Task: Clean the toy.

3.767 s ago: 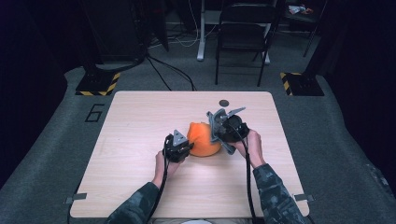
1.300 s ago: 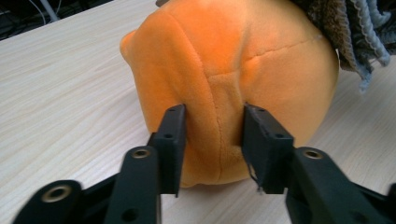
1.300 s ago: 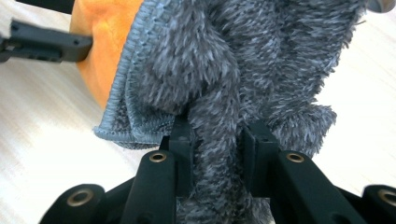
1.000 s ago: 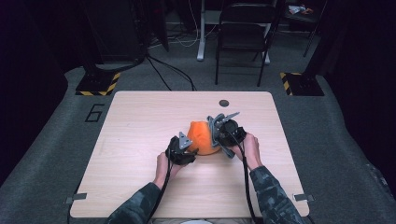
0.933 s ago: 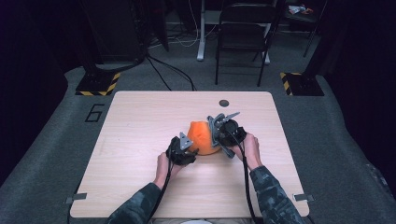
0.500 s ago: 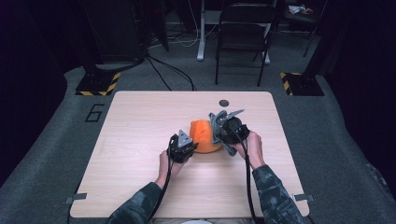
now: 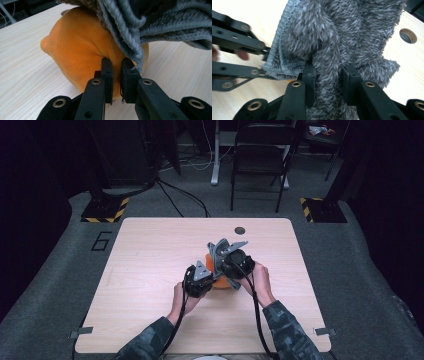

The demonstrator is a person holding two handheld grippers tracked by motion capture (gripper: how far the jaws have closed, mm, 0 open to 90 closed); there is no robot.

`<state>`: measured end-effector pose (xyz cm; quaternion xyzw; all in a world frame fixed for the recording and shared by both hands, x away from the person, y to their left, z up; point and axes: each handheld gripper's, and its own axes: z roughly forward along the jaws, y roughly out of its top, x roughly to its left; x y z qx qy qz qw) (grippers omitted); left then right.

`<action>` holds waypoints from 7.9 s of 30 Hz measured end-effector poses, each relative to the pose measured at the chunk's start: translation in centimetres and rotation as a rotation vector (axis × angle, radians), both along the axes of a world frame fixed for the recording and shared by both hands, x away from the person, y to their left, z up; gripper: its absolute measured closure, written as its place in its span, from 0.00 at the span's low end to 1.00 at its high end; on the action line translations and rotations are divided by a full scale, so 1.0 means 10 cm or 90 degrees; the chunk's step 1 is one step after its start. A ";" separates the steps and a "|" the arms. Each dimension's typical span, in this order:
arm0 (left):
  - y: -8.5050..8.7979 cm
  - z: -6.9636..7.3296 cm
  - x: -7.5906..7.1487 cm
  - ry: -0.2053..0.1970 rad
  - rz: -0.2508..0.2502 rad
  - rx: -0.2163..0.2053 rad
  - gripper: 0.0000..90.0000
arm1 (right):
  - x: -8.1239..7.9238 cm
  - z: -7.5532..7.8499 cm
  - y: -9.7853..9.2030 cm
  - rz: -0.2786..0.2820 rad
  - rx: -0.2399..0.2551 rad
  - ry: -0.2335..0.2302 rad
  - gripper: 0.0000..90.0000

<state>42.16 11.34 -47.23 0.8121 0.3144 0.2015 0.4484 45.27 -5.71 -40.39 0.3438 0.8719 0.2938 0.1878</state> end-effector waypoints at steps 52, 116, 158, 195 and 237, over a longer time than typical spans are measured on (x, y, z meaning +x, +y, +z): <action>0.12 -0.07 0.13 0.034 0.009 -0.024 0.86 | 0.10 0.03 -0.25 -0.031 0.064 0.017 0.76; 0.22 -0.11 0.20 0.034 0.035 -0.024 0.70 | 0.20 -0.28 -0.26 -0.043 -0.029 0.056 0.76; 0.06 0.03 0.03 -0.009 -0.019 -0.047 0.88 | 0.08 0.00 -0.21 -0.012 0.088 0.010 0.76; 0.18 -0.08 0.16 0.032 -0.001 -0.059 0.87 | 0.44 -0.55 -0.70 -0.133 -0.009 0.145 0.75; 0.17 -0.10 0.16 0.032 0.006 -0.066 0.87 | 0.39 -0.55 -0.64 -0.122 -0.047 0.146 0.75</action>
